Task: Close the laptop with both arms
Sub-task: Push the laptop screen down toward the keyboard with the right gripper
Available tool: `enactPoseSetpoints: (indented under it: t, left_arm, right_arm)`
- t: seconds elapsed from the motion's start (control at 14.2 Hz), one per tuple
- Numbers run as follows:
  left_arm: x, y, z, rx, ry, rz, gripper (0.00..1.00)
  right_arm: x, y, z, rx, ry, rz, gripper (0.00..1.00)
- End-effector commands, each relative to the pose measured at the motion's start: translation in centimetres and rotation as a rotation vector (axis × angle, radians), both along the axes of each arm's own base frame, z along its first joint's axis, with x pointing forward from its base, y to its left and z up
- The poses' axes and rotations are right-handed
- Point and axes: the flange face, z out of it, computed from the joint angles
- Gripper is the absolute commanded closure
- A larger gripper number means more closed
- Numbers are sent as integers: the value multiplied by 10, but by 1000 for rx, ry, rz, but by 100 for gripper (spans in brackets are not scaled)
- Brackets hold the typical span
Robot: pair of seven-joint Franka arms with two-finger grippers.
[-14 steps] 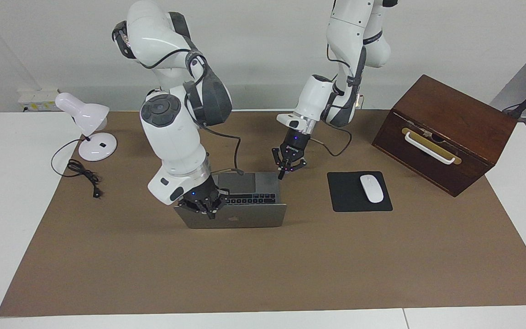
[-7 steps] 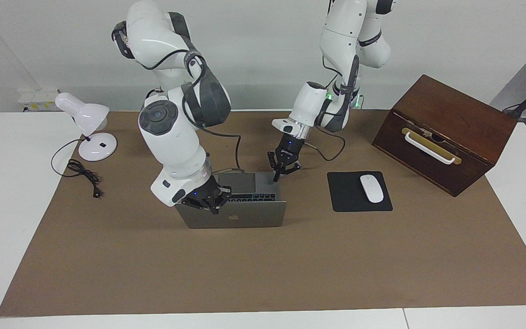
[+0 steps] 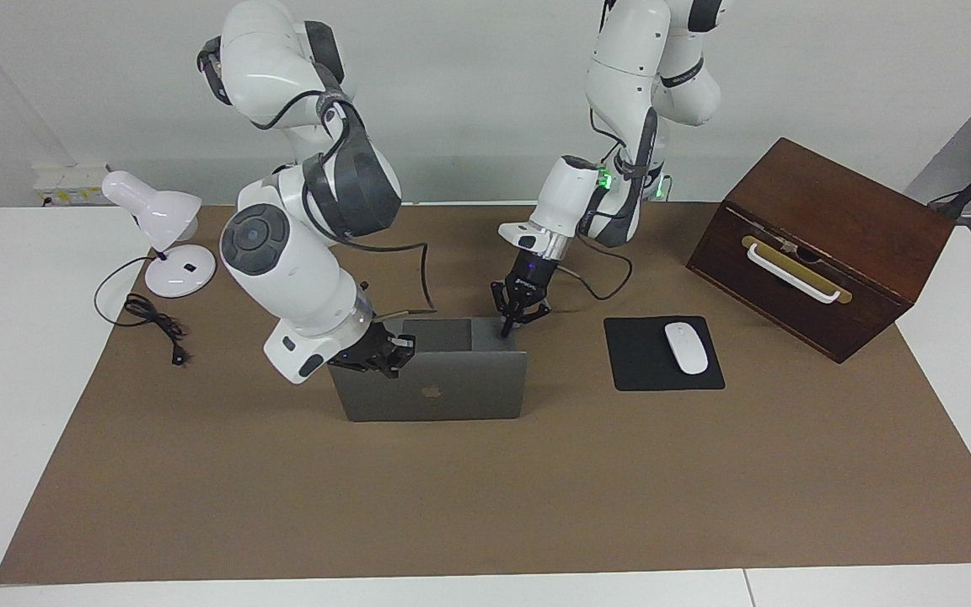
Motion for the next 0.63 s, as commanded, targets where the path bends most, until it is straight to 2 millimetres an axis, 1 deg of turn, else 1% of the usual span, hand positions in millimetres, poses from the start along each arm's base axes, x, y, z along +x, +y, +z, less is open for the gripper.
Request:
enactPoseSetpoints:
  t: [0.0,0.07,0.28,0.35,0.56]
  left_arm:
    - [-6,2,-8,21,-12,-22,100]
    - [-11,-1,-10,26,-8,-33,100]
    - [-15,3,-15,35,2,-33,100]
    - [-19,7,-20,48,14,-35,100]
    - [-26,14,-27,68,25,-44,100]
  right_arm:
    - [-24,-2,-6,32,67,-30,100]
    - [-29,-2,-11,29,80,-28,100]
    - [-40,-2,-26,35,122,-38,100]
    - [-44,-3,-35,31,130,-43,100]
    - [-55,-1,-55,26,119,-56,100]
